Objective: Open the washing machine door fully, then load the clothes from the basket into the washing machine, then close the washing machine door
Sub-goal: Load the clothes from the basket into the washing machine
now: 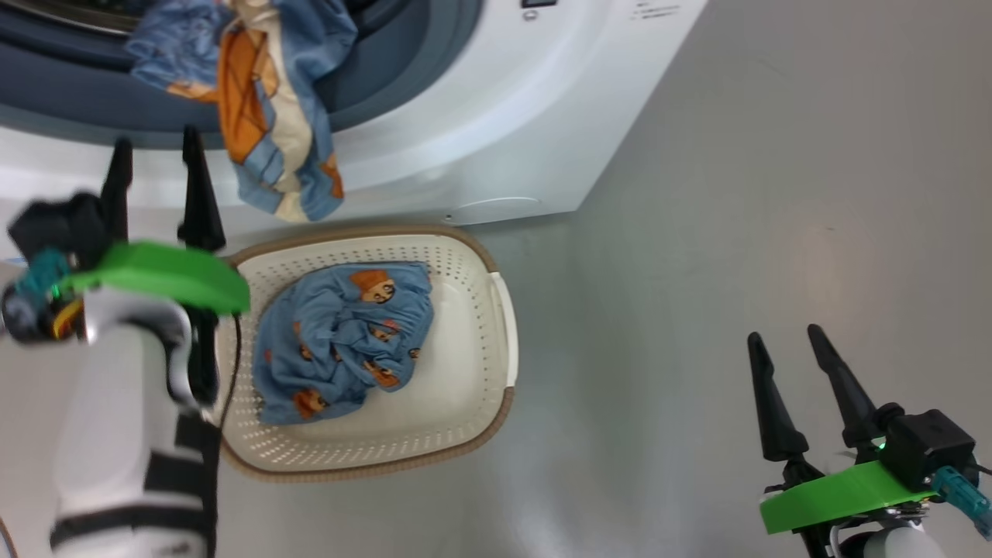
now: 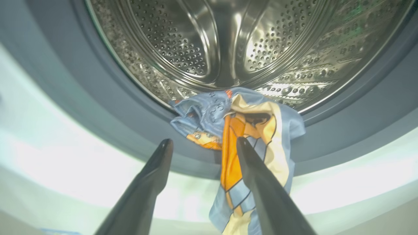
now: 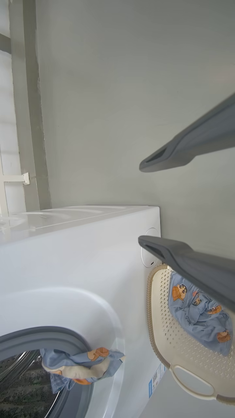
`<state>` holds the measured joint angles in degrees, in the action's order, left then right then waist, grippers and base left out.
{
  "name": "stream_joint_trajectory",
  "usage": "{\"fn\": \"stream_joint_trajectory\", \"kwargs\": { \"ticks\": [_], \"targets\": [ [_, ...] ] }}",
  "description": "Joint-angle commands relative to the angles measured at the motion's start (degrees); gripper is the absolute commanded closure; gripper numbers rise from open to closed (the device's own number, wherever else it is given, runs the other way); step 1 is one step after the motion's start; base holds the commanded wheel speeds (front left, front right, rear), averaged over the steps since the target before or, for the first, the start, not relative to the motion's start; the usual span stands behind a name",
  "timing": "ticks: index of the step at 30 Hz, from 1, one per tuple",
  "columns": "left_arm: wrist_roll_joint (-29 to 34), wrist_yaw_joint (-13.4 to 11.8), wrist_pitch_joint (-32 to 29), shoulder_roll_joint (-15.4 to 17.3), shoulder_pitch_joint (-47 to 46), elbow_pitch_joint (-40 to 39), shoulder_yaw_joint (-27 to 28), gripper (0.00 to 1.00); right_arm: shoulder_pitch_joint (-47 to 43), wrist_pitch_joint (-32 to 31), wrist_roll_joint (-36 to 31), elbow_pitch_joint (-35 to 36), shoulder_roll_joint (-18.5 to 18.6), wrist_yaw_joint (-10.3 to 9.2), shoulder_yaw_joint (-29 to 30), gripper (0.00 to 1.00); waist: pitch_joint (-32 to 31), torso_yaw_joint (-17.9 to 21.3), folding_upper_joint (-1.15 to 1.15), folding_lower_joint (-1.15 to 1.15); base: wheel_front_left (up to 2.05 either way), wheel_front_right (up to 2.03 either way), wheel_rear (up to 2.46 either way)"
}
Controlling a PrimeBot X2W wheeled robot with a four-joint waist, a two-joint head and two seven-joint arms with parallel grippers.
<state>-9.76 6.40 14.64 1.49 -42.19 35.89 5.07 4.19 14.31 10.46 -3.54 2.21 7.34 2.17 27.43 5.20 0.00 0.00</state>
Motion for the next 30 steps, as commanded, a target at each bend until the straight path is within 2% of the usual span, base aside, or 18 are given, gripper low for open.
{"fn": "stream_joint_trajectory", "kwargs": {
  "ticks": [1,7,8,15,22,30],
  "targets": [
    [-1.1,-0.1,0.4,1.5,3.0,-3.1,0.8,0.00,0.2,0.7,-0.6,1.6,0.7,0.14,-0.8,0.00,-0.6,-1.5,0.00,0.00,0.00,0.00,0.00],
    [-4.3,-1.5,0.4,1.4,14.3,-13.5,-2.3,0.00,-0.6,0.7,-1.5,2.5,0.7,0.14,1.5,0.00,-1.6,-3.2,0.00,0.00,0.00,0.00,0.00],
    [-5.4,-2.0,0.4,1.4,17.7,-17.2,-3.7,0.00,-1.0,0.7,-1.9,2.6,0.7,0.14,1.9,0.00,-2.0,-3.6,0.00,0.00,0.00,0.00,0.00],
    [-5.1,-4.9,0.4,1.4,27.2,-26.9,-5.9,0.00,-2.1,0.7,-3.8,3.7,0.7,0.14,2.8,0.00,-4.2,-4.4,0.00,0.00,0.00,0.00,0.00],
    [-6.3,-7.1,0.4,1.4,34.4,-30.8,-7.0,0.00,-3.7,0.7,-4.7,4.4,0.7,0.14,3.2,0.00,-6.6,-4.3,0.00,0.00,0.00,0.00,0.00],
    [-6.8,-7.9,-1.7,2.0,40.6,-34.2,-8.1,0.00,-4.6,0.7,-5.3,4.9,0.7,0.14,3.1,0.00,-7.7,-3.6,0.00,0.00,0.00,0.00,0.00]
  ]
}}
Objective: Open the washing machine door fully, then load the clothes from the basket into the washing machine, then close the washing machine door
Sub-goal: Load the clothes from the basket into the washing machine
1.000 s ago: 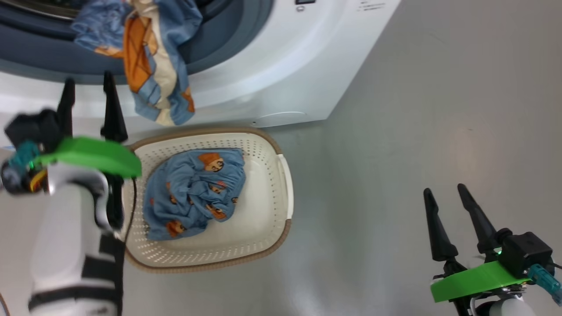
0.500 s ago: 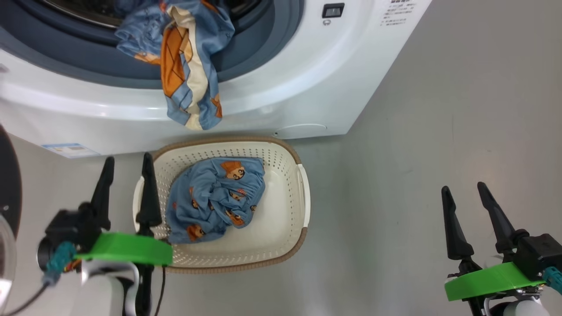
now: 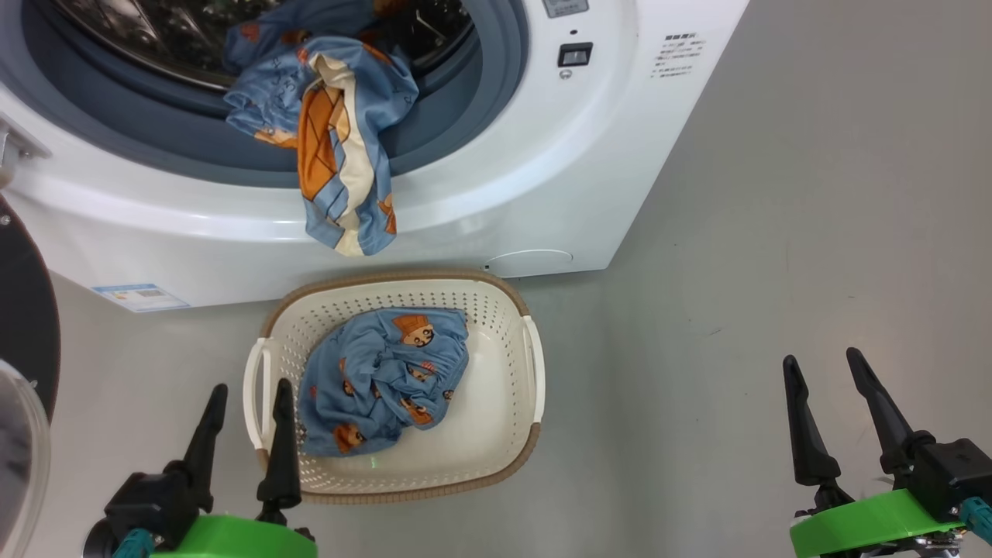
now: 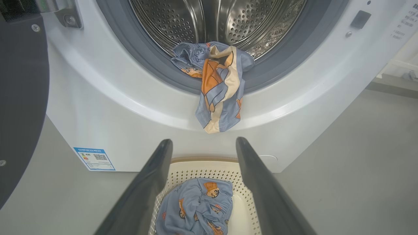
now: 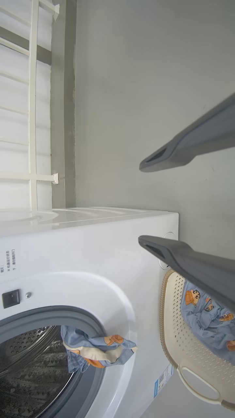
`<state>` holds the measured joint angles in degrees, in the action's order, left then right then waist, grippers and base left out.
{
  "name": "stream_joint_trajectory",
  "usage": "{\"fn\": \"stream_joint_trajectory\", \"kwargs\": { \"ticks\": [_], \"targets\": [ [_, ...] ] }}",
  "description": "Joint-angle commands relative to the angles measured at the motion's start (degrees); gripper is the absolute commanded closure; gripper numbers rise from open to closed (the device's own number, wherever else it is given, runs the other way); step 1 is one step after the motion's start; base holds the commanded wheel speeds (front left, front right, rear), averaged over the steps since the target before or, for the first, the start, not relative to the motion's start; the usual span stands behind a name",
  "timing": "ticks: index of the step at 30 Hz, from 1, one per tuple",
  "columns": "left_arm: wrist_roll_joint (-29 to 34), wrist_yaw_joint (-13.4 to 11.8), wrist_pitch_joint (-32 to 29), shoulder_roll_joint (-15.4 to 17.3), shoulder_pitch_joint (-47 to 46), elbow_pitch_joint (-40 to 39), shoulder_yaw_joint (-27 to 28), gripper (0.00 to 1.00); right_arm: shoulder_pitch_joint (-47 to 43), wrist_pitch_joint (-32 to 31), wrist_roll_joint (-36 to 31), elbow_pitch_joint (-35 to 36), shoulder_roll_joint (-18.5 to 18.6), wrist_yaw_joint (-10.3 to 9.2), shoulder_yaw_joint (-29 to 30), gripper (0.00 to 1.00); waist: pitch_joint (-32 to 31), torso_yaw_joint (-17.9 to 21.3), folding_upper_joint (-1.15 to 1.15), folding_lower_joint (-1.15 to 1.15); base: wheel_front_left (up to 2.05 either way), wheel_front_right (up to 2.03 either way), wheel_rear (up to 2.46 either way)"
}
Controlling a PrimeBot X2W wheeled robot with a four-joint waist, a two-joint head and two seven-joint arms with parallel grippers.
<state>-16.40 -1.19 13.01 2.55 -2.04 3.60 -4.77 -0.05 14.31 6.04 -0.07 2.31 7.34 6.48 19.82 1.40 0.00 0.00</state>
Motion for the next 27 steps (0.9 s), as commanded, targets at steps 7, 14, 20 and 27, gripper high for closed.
{"fn": "stream_joint_trajectory", "kwargs": {
  "ticks": [7,14,20,27],
  "targets": [
    [-0.8,-0.7,-1.9,2.0,1.9,-4.3,2.3,0.00,-0.5,0.7,-0.6,1.5,0.6,0.14,-1.4,0.00,-0.2,0.8,0.00,0.00,0.00,0.00,0.00],
    [-1.0,-1.0,-3.1,2.2,0.2,-4.5,1.7,0.00,-0.8,0.7,0.2,0.5,0.6,0.14,-2.2,0.00,0.2,2.4,0.00,0.00,0.00,0.00,0.00],
    [-0.8,-0.7,-5.5,3.6,-5.8,-1.8,1.4,0.00,-0.4,0.7,2.8,0.0,0.6,0.14,-4.3,0.00,2.2,6.1,0.00,0.00,0.00,0.00,0.00],
    [-1.6,-0.1,-8.3,7.3,-16.0,3.7,3.6,0.00,-0.4,0.7,6.7,-0.8,0.6,0.14,-7.6,0.00,5.3,11.6,0.00,0.00,0.00,0.00,0.00]
  ]
}}
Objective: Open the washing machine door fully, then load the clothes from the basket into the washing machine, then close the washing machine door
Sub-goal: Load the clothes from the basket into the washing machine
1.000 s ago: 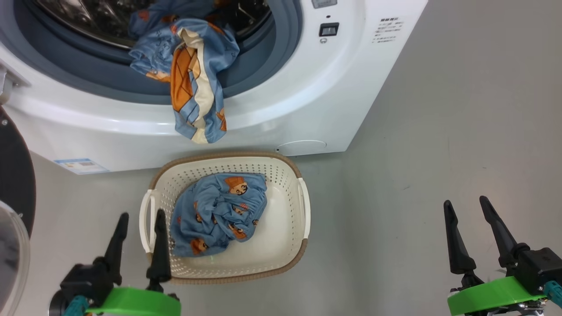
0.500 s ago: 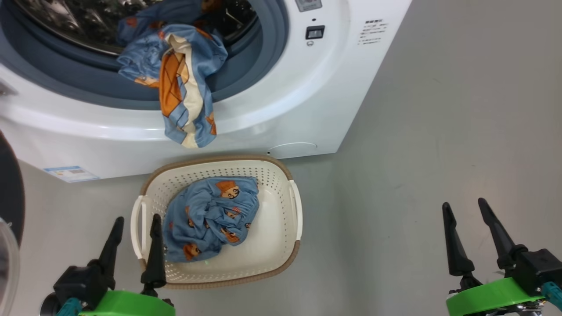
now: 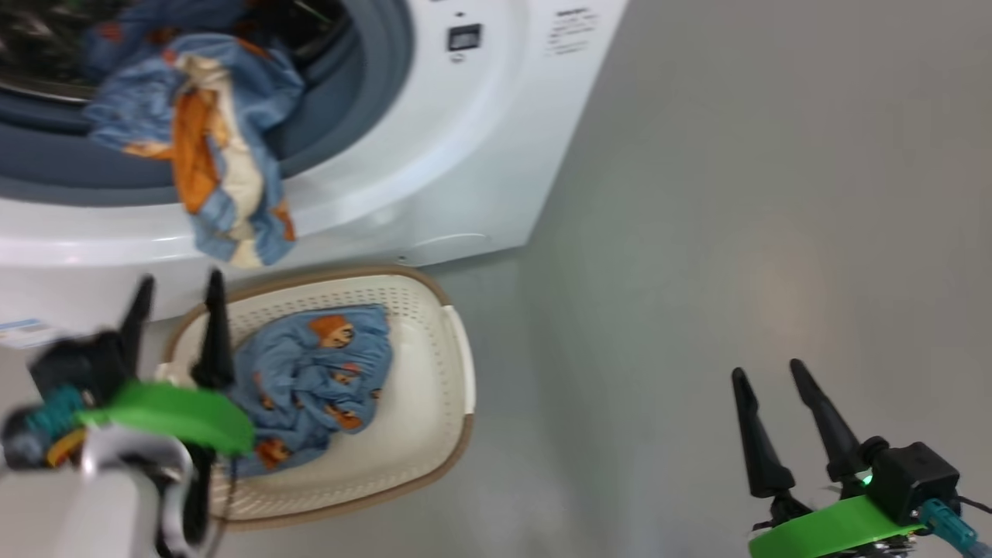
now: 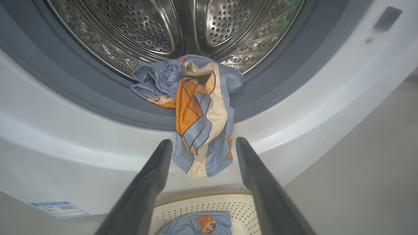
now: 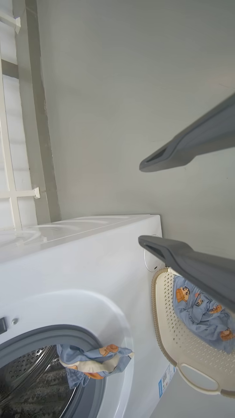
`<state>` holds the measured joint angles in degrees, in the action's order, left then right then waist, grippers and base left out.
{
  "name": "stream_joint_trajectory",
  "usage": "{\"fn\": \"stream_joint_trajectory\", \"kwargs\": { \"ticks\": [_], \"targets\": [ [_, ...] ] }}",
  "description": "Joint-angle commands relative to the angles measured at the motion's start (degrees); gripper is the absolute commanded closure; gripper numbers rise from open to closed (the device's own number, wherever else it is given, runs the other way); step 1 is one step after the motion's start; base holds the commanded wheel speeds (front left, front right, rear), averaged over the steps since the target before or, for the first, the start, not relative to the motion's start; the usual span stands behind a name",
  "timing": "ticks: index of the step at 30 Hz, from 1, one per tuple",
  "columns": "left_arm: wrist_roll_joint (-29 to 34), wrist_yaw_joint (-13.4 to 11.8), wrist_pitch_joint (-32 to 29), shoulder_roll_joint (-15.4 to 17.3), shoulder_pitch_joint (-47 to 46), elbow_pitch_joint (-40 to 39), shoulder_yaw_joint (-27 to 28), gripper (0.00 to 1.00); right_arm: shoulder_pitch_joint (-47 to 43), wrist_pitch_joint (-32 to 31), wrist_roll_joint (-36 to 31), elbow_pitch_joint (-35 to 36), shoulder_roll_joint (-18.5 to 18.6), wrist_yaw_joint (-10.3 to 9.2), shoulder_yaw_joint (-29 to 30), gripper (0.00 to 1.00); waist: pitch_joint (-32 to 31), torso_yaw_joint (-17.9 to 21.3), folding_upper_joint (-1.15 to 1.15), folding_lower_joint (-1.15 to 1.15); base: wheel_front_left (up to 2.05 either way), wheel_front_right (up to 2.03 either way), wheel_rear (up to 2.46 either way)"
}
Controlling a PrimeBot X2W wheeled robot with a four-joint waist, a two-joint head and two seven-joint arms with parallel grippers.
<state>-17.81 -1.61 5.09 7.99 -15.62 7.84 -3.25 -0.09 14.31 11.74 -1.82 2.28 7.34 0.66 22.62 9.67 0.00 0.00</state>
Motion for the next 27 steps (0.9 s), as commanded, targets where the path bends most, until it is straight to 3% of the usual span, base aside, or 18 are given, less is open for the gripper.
{"fn": "stream_joint_trajectory", "kwargs": {
  "ticks": [1,13,27],
  "targets": [
    [0.0,0.5,-0.8,2.5,-4.0,0.4,2.2,0.00,-0.3,0.7,1.4,0.8,0.6,0.14,-2.2,0.00,2.9,4.1,0.00,0.00,0.00,0.00,0.00],
    [2.2,0.4,-6.6,9.6,-19.8,10.7,2.8,0.00,0.6,0.7,4.5,0.9,0.6,0.14,-4.1,0.00,5.6,9.6,0.00,0.00,0.00,0.00,0.00],
    [6.2,0.2,-9.3,15.4,-32.8,29.4,0.4,0.00,1.0,0.7,5.6,1.3,0.6,0.14,-4.7,0.00,7.6,12.2,0.00,0.00,0.00,0.00,0.00]
  ]
}}
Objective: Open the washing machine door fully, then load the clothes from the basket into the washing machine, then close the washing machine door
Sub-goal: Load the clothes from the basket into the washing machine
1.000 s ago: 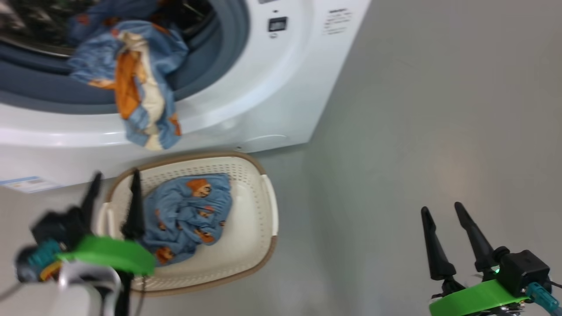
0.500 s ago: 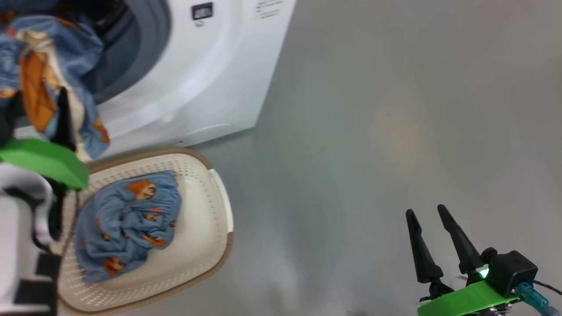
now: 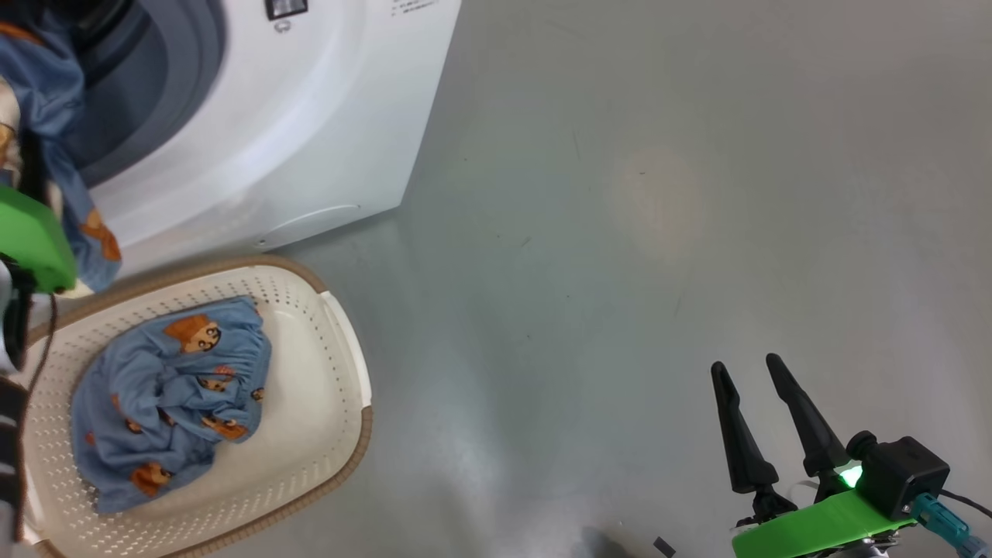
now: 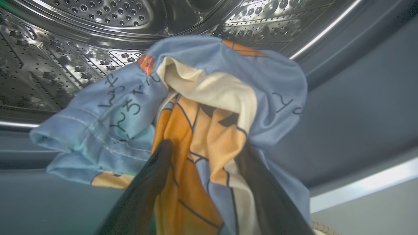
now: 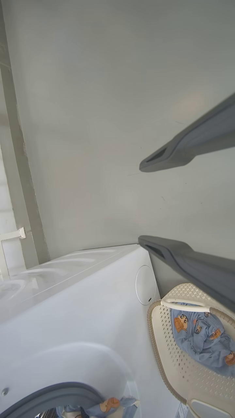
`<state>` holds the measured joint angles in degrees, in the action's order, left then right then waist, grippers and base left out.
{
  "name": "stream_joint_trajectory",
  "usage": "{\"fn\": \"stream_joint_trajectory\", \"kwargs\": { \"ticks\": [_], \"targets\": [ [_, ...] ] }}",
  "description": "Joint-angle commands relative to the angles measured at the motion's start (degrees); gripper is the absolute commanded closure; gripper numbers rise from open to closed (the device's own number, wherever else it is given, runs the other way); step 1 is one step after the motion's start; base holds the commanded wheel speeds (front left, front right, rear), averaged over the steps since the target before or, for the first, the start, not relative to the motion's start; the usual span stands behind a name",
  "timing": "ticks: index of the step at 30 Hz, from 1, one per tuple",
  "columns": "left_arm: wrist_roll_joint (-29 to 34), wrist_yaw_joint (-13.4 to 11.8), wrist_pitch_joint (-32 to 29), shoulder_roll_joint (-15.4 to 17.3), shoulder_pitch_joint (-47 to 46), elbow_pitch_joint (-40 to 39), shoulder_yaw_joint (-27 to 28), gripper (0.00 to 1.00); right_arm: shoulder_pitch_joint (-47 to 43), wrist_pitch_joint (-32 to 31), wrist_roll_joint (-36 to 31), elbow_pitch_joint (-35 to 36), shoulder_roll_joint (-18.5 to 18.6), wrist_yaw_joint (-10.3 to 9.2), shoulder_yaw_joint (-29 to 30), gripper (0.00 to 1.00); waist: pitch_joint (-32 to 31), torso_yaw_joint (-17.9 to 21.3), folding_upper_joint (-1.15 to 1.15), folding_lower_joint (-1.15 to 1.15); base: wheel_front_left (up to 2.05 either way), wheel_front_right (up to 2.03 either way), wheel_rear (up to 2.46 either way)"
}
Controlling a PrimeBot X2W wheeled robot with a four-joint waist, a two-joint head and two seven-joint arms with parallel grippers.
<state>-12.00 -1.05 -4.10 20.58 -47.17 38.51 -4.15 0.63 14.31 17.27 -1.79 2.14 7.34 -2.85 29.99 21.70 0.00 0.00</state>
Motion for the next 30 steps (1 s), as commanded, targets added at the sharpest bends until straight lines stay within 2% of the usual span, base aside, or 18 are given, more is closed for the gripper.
{"fn": "stream_joint_trajectory", "kwargs": {
  "ticks": [1,3,4,5,6,7,11,21,24,30],
  "targets": [
    [0.8,-0.5,-0.2,3.2,-2.0,0.0,0.9,0.00,0.3,0.7,0.1,1.3,0.7,0.14,-1.3,0.00,0.3,0.3,0.00,0.00,0.00,0.00,0.00],
    [1.6,-0.8,-0.3,3.6,-3.3,2.4,0.3,0.00,0.3,0.7,0.2,1.4,0.7,0.14,-1.4,0.00,0.6,0.6,0.00,0.00,0.00,0.00,0.00],
    [2.0,-0.7,-0.4,4.0,-4.0,3.7,-0.1,0.21,0.3,0.7,0.3,1.4,0.7,0.14,-1.5,0.00,0.7,0.7,0.00,0.00,0.00,0.00,0.00],
    [2.2,-0.5,-0.4,4.3,-4.8,5.0,-0.4,0.52,0.3,0.7,0.4,1.5,0.7,0.14,-1.4,0.00,0.9,0.8,0.00,0.00,0.00,0.00,0.00],
    [2.7,-0.3,-0.5,4.4,-5.4,6.2,-1.0,0.70,0.3,0.7,0.5,1.5,0.7,0.14,-1.3,0.00,1.0,0.9,0.00,0.00,0.00,0.00,0.00],
    [3.1,-0.3,-0.5,4.4,-5.9,7.2,-1.5,1.00,0.2,0.7,0.6,1.5,0.7,0.14,-1.2,0.00,1.0,1.0,0.00,0.00,0.00,0.00,0.00],
    [3.7,-0.3,0.2,4.7,-7.9,10.9,-2.5,1.00,0.0,0.7,0.7,1.5,0.7,0.14,-1.2,0.00,1.3,1.4,0.00,0.00,0.00,0.00,0.00],
    [4.4,-4.1,7.6,5.6,-16.1,14.3,-2.2,1.00,-0.4,0.7,1.2,1.6,0.7,0.14,-2.5,0.00,2.8,1.9,0.00,0.00,0.00,0.00,0.00],
    [4.3,-5.0,9.4,6.7,-18.8,15.3,-1.7,1.00,-0.5,0.7,1.1,1.7,0.7,0.14,-3.6,0.00,3.7,3.2,0.00,0.00,0.00,0.00,0.00],
    [2.8,-4.9,14.4,11.1,-23.8,17.6,0.6,1.00,-1.6,0.7,1.5,1.5,0.7,0.14,-5.5,0.00,5.8,7.4,0.00,0.00,0.00,0.00,0.00]
  ]
}}
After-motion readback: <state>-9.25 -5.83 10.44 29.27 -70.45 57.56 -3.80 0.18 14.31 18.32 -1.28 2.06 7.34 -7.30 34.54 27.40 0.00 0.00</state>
